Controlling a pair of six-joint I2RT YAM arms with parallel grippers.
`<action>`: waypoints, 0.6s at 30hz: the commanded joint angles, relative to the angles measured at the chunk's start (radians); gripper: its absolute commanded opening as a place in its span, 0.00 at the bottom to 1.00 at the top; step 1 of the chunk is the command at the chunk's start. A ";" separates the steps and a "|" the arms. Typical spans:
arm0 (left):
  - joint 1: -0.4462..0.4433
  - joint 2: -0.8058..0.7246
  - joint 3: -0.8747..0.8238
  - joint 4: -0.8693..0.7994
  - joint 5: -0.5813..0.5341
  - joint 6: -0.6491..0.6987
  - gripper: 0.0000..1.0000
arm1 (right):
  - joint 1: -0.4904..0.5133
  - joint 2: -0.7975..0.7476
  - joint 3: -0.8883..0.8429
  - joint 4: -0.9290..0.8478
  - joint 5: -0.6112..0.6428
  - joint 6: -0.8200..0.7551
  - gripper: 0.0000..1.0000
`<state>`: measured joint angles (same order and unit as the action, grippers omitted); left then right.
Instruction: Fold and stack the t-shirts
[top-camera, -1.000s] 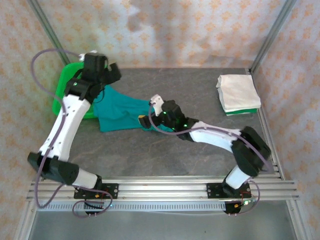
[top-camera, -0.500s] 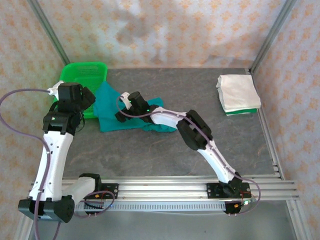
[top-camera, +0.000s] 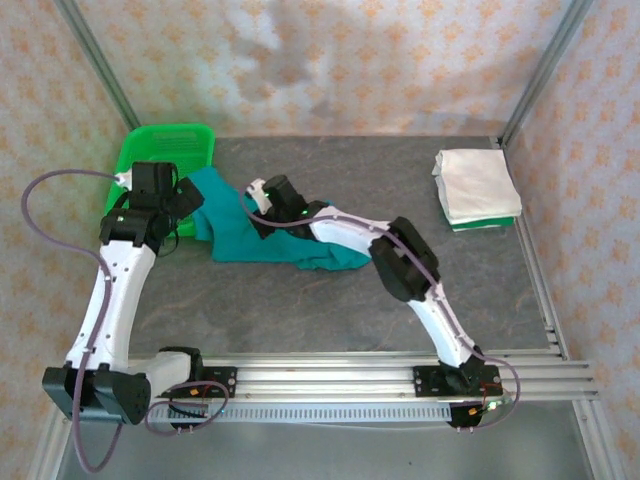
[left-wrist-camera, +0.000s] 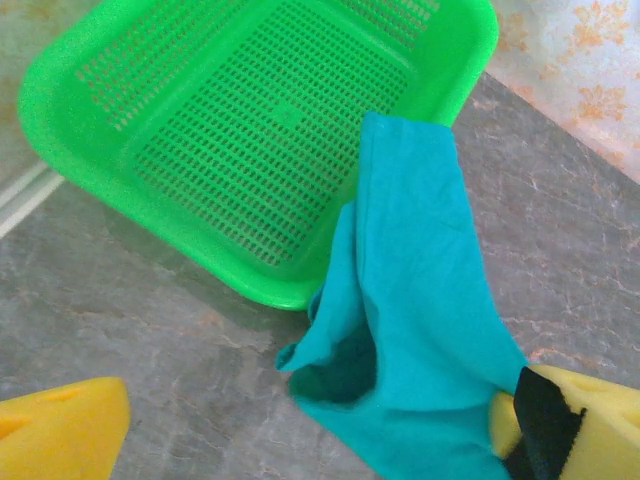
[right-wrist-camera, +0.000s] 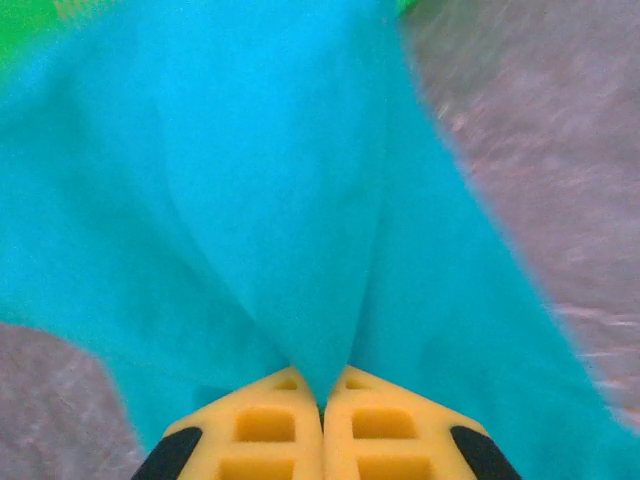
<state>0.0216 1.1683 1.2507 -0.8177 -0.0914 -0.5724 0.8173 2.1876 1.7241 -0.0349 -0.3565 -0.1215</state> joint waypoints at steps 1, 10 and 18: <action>-0.005 0.035 0.034 0.073 0.057 -0.003 1.00 | -0.028 -0.224 -0.111 0.177 0.050 0.042 0.00; -0.103 0.252 0.110 0.182 0.083 -0.035 1.00 | -0.084 -0.484 -0.449 0.312 0.133 0.131 0.00; -0.097 0.523 0.227 0.215 0.158 -0.016 0.79 | -0.084 -0.501 -0.560 0.343 0.079 0.205 0.00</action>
<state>-0.0826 1.6386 1.4242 -0.6338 0.0242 -0.5983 0.7300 1.7027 1.1797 0.2401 -0.2543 0.0303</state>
